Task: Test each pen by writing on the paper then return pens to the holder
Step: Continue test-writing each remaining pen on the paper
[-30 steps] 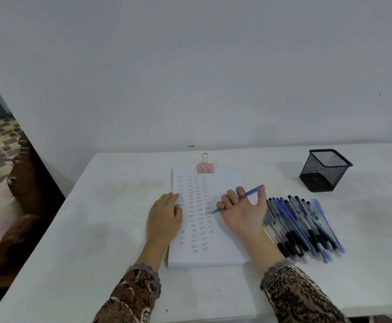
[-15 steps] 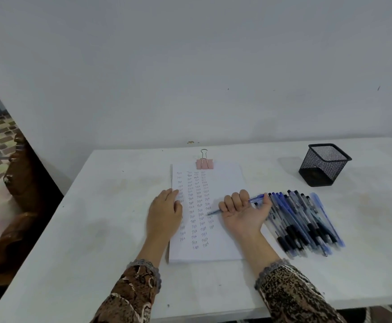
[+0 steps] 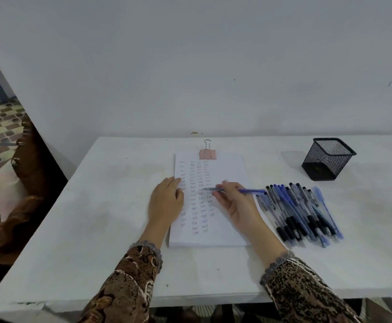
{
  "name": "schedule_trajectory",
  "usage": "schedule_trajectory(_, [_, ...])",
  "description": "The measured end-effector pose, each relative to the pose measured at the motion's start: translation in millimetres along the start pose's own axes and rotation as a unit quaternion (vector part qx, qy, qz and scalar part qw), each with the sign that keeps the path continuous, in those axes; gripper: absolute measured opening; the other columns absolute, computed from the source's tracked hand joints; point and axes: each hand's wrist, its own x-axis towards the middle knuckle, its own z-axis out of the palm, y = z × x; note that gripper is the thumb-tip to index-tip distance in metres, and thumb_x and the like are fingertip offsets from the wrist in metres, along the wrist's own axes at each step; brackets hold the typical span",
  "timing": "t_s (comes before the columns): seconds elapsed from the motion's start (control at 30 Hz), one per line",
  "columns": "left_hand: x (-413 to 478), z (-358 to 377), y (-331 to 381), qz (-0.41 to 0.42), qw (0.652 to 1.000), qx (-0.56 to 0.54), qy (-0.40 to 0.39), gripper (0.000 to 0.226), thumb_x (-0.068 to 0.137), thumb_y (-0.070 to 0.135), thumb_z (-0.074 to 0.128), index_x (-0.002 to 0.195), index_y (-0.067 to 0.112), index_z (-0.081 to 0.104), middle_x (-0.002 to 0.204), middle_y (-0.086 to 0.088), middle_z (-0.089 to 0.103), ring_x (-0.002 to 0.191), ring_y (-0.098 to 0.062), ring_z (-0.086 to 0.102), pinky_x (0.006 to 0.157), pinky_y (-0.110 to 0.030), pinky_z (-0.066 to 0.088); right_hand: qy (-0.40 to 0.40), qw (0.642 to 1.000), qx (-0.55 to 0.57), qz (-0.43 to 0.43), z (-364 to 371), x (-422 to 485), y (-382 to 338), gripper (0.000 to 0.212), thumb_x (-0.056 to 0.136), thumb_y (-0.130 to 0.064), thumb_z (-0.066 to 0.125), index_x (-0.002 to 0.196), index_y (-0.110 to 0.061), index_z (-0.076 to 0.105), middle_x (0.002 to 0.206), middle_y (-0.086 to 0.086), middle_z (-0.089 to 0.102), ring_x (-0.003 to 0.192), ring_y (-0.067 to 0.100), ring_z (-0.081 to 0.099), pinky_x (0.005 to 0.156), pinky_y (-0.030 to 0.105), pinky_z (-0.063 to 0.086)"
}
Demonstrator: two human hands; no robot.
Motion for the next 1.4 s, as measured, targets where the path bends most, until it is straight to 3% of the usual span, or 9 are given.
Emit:
schedule_trajectory(0.07, [0, 1, -1, -0.001, 1.000, 0.001, 0.000, 0.041, 0.096, 0.018, 0.038, 0.136, 0.011, 0.045, 0.142, -0.003, 0.044, 0.133, -0.018, 0.035, 0.111, -0.028, 0.023, -0.013, 0.998, -0.055, -0.018, -4, -2, 0, 0.025, 0.086, 0.012, 0.054, 0.073, -0.008, 0.048, 0.055, 0.006, 0.060, 0.045, 0.013, 0.061, 0.046, 0.015, 0.049])
schedule_trajectory(0.13, [1, 2, -1, 0.001, 1.000, 0.003, 0.001, 0.041, 0.096, 0.018, 0.038, 0.135, 0.011, 0.046, 0.141, -0.003, 0.044, 0.133, -0.018, 0.036, 0.111, -0.028, 0.023, -0.024, 0.989, -0.136, -0.048, -6, -5, 2, 0.030, 0.085, 0.016, 0.052, 0.072, -0.010, 0.043, 0.046, -0.001, 0.052, 0.038, 0.010, 0.052, 0.039, 0.015, 0.038])
schedule_trajectory(0.23, [1, 2, -1, -0.001, 1.000, 0.005, 0.003, 0.041, 0.096, 0.019, 0.038, 0.135, 0.012, 0.045, 0.142, -0.003, 0.044, 0.133, -0.018, 0.035, 0.111, -0.028, 0.023, 0.002, 0.975, -0.203, -0.093, -7, -7, 11, 0.048, 0.077, 0.020, 0.052, 0.060, -0.018, 0.027, 0.046, -0.012, 0.032, 0.040, 0.006, 0.032, 0.043, 0.016, 0.027])
schedule_trajectory(0.33, [1, 3, -2, -0.003, 1.000, 0.004, 0.002, 0.041, 0.096, 0.019, 0.038, 0.136, 0.012, 0.045, 0.142, -0.003, 0.043, 0.133, -0.018, 0.035, 0.112, -0.029, 0.022, 0.016, 0.956, -0.262, -0.128, -4, -12, 16, 0.049, 0.064, 0.013, 0.049, 0.053, -0.026, 0.020, 0.051, -0.014, 0.022, 0.048, 0.004, 0.018, 0.051, 0.016, 0.020])
schedule_trajectory(0.8, [2, 5, -3, -0.005, 1.000, 0.005, 0.006, 0.040, 0.095, 0.019, 0.039, 0.134, 0.013, 0.047, 0.142, -0.003, 0.044, 0.132, -0.019, 0.036, 0.111, -0.030, 0.024, 0.003, 0.919, -0.367, -0.146, 5, -20, 14, 0.050, 0.070, 0.017, 0.052, 0.051, -0.018, 0.022, 0.061, -0.006, 0.023, 0.049, 0.004, 0.024, 0.050, 0.011, 0.025])
schedule_trajectory(1.4, [-1, 1, 1, -0.002, 1.000, 0.002, 0.003, 0.040, 0.096, 0.018, 0.038, 0.135, 0.013, 0.045, 0.142, -0.003, 0.043, 0.133, -0.019, 0.035, 0.111, -0.029, 0.023, 0.022, 0.917, -0.365, -0.159, 3, -19, 14, 0.051, 0.069, 0.019, 0.051, 0.050, -0.018, 0.021, 0.057, -0.007, 0.021, 0.048, 0.004, 0.026, 0.050, 0.009, 0.027])
